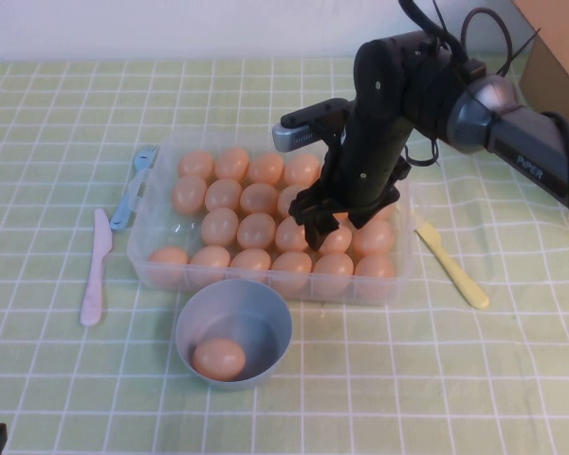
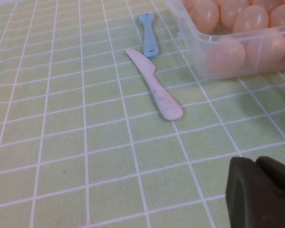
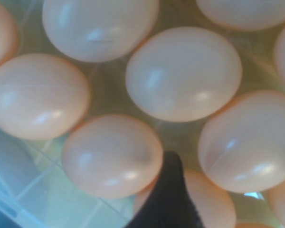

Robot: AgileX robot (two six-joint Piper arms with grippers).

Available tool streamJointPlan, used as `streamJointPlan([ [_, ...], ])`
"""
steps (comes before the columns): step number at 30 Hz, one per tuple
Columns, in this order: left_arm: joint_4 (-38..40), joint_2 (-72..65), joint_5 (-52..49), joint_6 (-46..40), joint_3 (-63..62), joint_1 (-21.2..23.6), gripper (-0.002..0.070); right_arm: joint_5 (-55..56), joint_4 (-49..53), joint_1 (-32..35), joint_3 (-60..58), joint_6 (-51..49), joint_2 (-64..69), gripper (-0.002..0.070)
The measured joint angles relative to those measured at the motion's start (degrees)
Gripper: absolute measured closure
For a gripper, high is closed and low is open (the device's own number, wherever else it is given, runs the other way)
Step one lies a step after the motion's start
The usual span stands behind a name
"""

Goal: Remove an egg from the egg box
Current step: Pick up the egg from the plastic box

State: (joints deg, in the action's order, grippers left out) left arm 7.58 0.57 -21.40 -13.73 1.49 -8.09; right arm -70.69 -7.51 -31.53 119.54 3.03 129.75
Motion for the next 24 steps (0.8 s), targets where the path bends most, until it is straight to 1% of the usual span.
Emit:
streamJointPlan([
  [15, 0.0, 0.0, 0.0, 0.0, 0.0, 0.0, 0.0679, 0.4, 0.2, 0.0, 0.1, 0.0, 2.5, 0.0164],
  [17, 0.0, 0.0, 0.0, 0.0, 0.0, 0.0, 0.0679, 0.4, 0.2, 0.0, 0.1, 0.0, 2.5, 0.0181],
  [21, 0.0, 0.0, 0.0, 0.0, 0.0, 0.0, 0.0679, 0.4, 0.2, 0.0, 0.1, 0.0, 2.5, 0.0255],
  [24, 0.0, 0.0, 0.0, 0.0, 0.0, 0.0, 0.0679, 0.4, 0.2, 0.0, 0.1, 0.0, 2.5, 0.0269],
])
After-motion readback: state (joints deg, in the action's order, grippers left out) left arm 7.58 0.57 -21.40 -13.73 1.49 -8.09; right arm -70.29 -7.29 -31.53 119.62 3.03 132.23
